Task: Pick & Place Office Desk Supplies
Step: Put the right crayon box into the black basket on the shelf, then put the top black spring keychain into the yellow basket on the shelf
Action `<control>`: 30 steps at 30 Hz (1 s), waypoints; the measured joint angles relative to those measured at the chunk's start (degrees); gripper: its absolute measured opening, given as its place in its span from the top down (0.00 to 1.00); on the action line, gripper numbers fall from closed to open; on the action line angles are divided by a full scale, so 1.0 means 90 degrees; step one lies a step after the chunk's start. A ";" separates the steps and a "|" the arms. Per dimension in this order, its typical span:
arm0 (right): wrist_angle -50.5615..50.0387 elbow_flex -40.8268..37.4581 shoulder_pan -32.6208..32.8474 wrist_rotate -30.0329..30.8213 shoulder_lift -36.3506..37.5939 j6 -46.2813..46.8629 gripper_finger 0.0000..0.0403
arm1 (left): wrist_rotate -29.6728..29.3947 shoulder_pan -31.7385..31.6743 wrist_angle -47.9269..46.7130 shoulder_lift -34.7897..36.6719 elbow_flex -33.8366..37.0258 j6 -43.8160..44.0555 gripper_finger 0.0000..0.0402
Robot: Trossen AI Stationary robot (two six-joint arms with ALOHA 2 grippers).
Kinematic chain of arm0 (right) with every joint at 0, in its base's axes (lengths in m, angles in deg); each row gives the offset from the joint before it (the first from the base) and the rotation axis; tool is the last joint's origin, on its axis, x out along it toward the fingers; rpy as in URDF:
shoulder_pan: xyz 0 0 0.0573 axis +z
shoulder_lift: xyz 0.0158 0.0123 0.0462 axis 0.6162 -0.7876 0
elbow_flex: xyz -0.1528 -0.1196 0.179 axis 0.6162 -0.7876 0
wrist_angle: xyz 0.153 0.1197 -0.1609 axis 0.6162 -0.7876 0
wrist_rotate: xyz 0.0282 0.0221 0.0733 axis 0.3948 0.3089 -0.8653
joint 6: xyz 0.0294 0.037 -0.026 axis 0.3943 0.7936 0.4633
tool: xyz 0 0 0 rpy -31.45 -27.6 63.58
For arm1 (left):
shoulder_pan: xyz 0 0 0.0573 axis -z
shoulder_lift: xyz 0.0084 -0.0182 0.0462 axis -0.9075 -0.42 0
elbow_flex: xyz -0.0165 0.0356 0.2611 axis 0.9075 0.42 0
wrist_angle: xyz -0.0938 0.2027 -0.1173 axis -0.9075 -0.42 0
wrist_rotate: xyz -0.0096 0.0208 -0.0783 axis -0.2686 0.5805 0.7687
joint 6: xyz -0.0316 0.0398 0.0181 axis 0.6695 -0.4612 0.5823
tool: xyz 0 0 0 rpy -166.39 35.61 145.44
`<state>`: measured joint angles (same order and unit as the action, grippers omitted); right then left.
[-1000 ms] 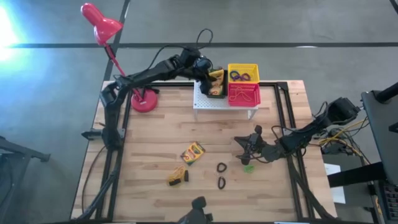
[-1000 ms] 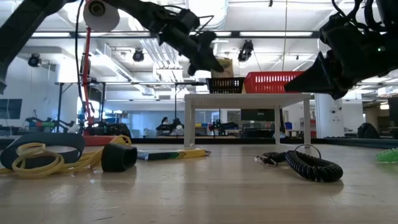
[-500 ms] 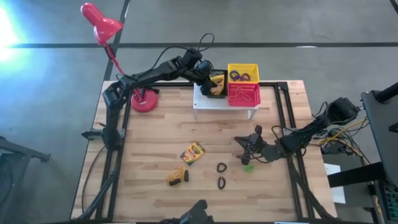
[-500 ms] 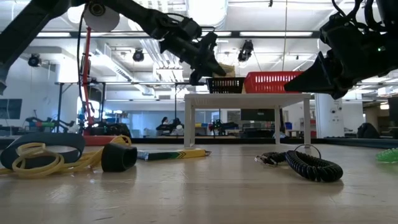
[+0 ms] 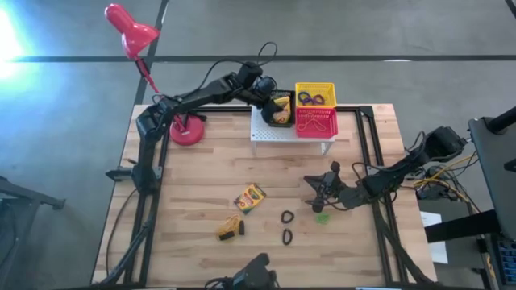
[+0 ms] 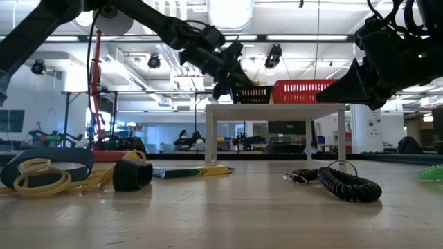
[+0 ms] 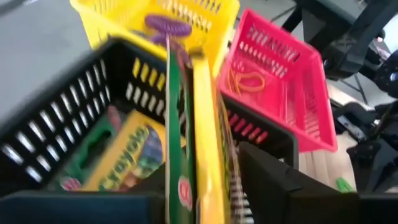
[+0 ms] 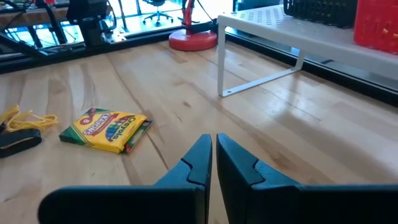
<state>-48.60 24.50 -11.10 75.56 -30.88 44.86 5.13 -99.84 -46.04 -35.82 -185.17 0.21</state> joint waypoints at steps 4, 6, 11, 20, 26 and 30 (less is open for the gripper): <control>0.0000 0.0000 0.0000 0.0002 0.0000 0.0000 0.94 | -0.0055 -0.0011 0.0065 0.0000 -0.0176 -0.0160 0.62; 0.0000 0.0000 0.0000 0.0003 0.0000 0.0000 0.94 | -0.0184 -0.0008 0.0085 0.0000 -0.0298 -0.0294 0.60; 0.0000 0.0000 0.0000 0.0005 0.0000 0.0000 0.94 | -0.0854 -0.0008 0.0091 0.0000 -0.0632 -0.0619 0.57; -0.0026 0.0000 0.0005 0.0005 0.0000 0.0002 0.94 | -0.1046 0.0189 -0.0347 0.0183 -0.1167 -0.1091 0.59; -0.0205 0.0000 -0.0034 -0.0076 -0.0002 0.0003 0.94 | -0.1030 0.1045 -0.1553 0.0703 -0.0992 -0.1547 0.64; -0.0225 0.0000 -0.0071 -0.0389 -0.0002 -0.0287 0.94 | -0.1378 0.1959 -0.1723 0.1061 -0.0182 -0.1646 0.68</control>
<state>-50.63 24.50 -11.74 72.06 -30.90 42.27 -7.27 -82.21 -61.55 -26.26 -186.81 -14.60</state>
